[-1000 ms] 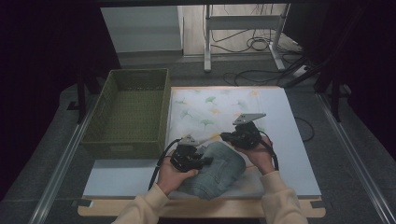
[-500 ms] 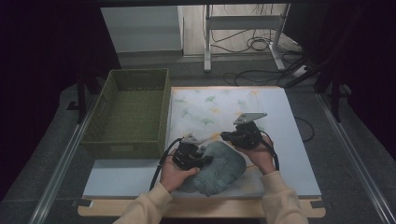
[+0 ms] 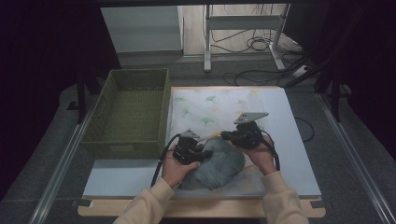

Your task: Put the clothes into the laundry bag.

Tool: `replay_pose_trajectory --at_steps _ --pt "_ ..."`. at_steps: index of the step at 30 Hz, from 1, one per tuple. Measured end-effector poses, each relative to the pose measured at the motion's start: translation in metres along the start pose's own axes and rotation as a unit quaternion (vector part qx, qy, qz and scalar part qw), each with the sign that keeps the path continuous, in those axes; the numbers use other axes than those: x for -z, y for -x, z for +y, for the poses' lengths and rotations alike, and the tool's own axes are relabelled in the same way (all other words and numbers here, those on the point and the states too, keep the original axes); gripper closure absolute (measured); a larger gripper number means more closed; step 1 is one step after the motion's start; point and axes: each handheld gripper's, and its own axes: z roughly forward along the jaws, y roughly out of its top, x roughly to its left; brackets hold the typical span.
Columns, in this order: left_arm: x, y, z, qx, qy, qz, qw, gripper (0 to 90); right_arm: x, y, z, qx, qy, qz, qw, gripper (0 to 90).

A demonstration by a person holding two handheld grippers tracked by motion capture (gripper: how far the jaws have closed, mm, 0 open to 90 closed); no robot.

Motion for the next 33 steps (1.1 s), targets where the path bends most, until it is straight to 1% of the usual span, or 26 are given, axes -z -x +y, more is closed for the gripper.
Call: replay_pose_trajectory --at_steps 5,11,16,17,22,23,28,29,31,33 --pt "-0.001 0.002 0.007 -0.009 0.003 0.013 0.9999 76.3 0.001 -0.001 0.001 0.002 0.002 0.0 1.0 88.6" --pt "-0.003 -0.003 0.01 -0.003 0.007 0.018 0.9998 76.3 0.003 -0.002 0.002 0.003 0.008 0.003 1.0 88.6" --pt "-0.004 -0.004 0.018 -0.005 0.007 0.027 0.9996 76.3 0.004 -0.004 0.003 0.005 0.009 0.006 0.9999 88.6" --pt "-0.004 -0.005 0.02 -0.009 0.007 0.027 0.9996 76.3 0.004 -0.004 0.003 0.005 0.01 0.006 0.9999 88.6" --pt "-0.002 -0.004 0.027 -0.011 0.011 0.03 0.9994 76.2 0.006 -0.004 0.004 0.003 0.013 0.006 0.9999 88.6" --pt "-0.002 -0.004 0.028 -0.009 0.014 0.029 0.9994 76.2 0.007 -0.004 0.004 0.003 0.014 0.006 0.9999 88.6" --pt "-0.006 -0.006 0.029 -0.007 0.017 0.038 0.9991 75.5 0.007 -0.005 0.005 0.005 0.017 0.008 0.9998 88.6" --pt "-0.008 -0.005 0.027 -0.012 0.018 0.046 0.9987 75.0 0.007 -0.005 0.005 0.005 0.016 0.008 0.9998 88.6" --pt "-0.01 -0.003 0.025 -0.021 0.016 0.058 0.998 72.6 0.007 -0.005 0.005 0.004 0.016 0.007 0.9998 88.6" --pt "-0.01 -0.002 0.022 -0.018 0.019 0.061 0.9978 68.2 0.006 -0.005 0.004 0.004 0.015 0.006 0.9999 88.6"
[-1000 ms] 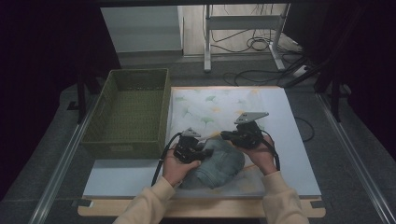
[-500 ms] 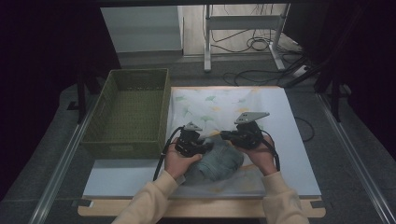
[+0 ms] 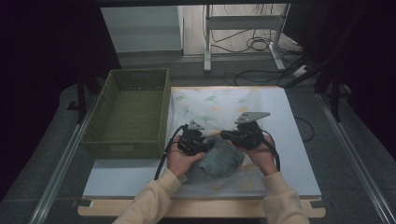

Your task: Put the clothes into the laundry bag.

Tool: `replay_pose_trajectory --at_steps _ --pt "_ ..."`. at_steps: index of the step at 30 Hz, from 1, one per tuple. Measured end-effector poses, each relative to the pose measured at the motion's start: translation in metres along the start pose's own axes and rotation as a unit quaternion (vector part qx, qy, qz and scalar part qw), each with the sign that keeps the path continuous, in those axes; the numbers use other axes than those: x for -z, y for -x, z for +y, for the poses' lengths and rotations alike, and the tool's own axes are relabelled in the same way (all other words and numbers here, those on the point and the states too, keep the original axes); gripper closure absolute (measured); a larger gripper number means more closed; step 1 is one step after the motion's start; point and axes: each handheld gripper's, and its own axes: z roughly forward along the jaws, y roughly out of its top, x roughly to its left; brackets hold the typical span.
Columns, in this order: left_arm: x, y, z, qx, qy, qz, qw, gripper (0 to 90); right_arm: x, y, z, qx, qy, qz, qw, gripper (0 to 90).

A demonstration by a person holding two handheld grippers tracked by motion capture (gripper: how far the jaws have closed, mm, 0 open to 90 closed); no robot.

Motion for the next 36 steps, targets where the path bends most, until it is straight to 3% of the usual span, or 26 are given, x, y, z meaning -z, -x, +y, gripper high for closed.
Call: replay_pose_trajectory --at_steps 2,8,14,24,28,32,36 --pt "0.001 -0.001 -0.001 0.006 0.0 0.0 1.0 63.9 -0.001 0.001 -0.001 -0.001 -0.001 -0.002 1.0 88.6" --pt "0.013 -0.004 -0.002 0.017 -0.01 -0.017 0.9997 40.1 -0.003 0.003 -0.003 -0.002 -0.005 -0.005 1.0 88.6" --pt "0.032 0.002 -0.005 0.009 -0.001 -0.027 0.9996 28.7 -0.002 0.004 -0.003 -0.003 -0.004 -0.01 0.9999 88.6" --pt "0.066 0.018 -0.021 -0.022 0.001 -0.038 0.999 23.7 -0.004 0.003 -0.004 -0.002 -0.008 -0.011 0.9999 88.6" --pt "0.074 0.025 -0.03 -0.023 0.005 -0.048 0.9985 23.8 -0.003 0.004 -0.004 -0.003 -0.007 -0.013 0.9999 88.6" --pt "0.074 0.033 -0.034 -0.031 0.004 -0.06 0.9977 22.8 -0.004 0.005 -0.005 -0.004 -0.009 -0.014 0.9999 88.6" --pt "0.063 0.042 -0.041 -0.051 -0.014 -0.054 0.9972 26.2 -0.004 0.005 -0.005 -0.004 -0.009 -0.015 0.9998 88.6"
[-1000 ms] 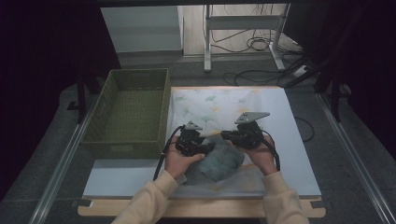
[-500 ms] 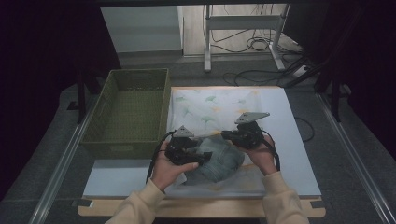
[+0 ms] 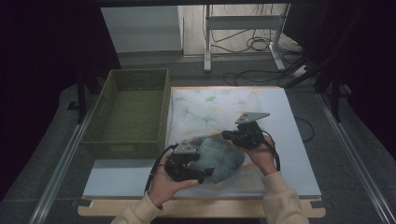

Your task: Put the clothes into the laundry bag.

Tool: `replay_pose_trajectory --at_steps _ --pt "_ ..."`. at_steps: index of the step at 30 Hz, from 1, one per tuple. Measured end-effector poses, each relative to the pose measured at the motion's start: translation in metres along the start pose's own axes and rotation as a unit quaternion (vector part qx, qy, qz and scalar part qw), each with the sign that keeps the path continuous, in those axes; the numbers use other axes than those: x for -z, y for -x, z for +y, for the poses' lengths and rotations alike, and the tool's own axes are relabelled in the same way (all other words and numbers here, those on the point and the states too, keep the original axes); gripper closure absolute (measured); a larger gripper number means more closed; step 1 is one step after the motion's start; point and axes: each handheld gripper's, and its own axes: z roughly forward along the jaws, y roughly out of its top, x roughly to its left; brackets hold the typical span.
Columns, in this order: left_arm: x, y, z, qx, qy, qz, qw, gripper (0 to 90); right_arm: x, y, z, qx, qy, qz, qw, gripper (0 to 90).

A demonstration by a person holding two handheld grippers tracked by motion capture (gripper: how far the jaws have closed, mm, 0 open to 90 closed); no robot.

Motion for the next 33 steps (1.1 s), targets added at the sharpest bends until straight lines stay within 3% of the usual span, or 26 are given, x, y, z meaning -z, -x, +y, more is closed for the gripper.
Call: replay_pose_trajectory --at_steps 5,9,14,28,33 --pt "-0.01 -0.003 -0.003 -0.013 -0.009 0.018 0.9997 52.8 0.0 0.0 0.0 0.001 -0.001 0.0 1.0 88.6" --pt "-0.017 -0.009 -0.001 -0.015 -0.005 0.036 0.9992 64.8 0.001 -0.001 0.0 -0.003 0.003 0.008 1.0 88.6" --pt "-0.025 -0.012 0.004 -0.022 0.004 0.066 0.9975 69.4 0.003 -0.003 0.003 -0.001 0.009 0.015 0.9999 88.6" --pt "-0.051 -0.033 0.027 -0.001 0.008 0.105 0.9944 71.2 0.003 -0.005 0.004 0.004 0.009 0.013 0.9999 88.6" --pt "-0.059 -0.037 0.033 -0.007 0.01 0.125 0.9921 71.5 0.004 -0.005 0.005 0.004 0.01 0.013 0.9999 88.6"
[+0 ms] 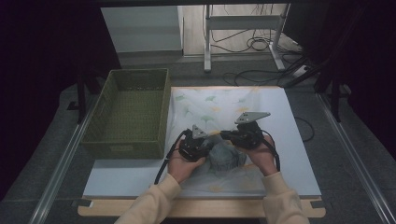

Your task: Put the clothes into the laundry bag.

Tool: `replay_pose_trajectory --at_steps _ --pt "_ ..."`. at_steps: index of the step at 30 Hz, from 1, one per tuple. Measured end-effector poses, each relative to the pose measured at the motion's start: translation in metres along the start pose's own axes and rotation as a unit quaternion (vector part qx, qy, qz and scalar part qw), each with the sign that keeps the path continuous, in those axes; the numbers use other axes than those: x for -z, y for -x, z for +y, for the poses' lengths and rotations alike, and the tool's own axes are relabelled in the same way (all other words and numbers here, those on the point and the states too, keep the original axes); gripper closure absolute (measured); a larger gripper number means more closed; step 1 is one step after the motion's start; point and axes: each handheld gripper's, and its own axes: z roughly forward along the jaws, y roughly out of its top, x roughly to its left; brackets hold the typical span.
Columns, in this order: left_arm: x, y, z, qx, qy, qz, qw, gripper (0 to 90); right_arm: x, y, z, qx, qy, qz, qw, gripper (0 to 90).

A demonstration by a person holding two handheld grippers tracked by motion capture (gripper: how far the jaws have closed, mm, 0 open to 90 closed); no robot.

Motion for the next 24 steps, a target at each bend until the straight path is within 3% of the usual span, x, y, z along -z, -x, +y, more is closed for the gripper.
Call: replay_pose_trajectory --at_steps 4,8,12,19,23,24 --pt "-0.009 -0.003 0.008 0.003 0.002 0.012 0.9999 71.2 -0.001 -0.001 0.001 0.002 -0.001 0.001 1.0 88.6" --pt "-0.009 -0.003 0.008 0.007 0.007 0.007 0.9999 67.9 -0.001 -0.001 0.001 0.003 -0.001 0.001 1.0 88.6" --pt "0.007 -0.003 0.001 0.014 0.021 -0.01 0.9996 58.3 -0.001 0.001 -0.001 -0.001 -0.003 -0.001 1.0 88.6" --pt "0.029 -0.005 -0.015 0.033 0.024 -0.04 0.9984 46.8 -0.001 0.0 0.0 0.0 -0.003 -0.001 1.0 88.6" --pt "0.033 -0.004 -0.019 0.038 0.021 -0.049 0.9979 43.2 -0.002 0.001 -0.001 0.0 -0.005 -0.001 1.0 88.6" --pt "0.03 -0.003 -0.022 0.047 0.01 -0.057 0.9972 42.1 -0.002 0.001 -0.001 -0.001 -0.006 0.0 1.0 88.5"
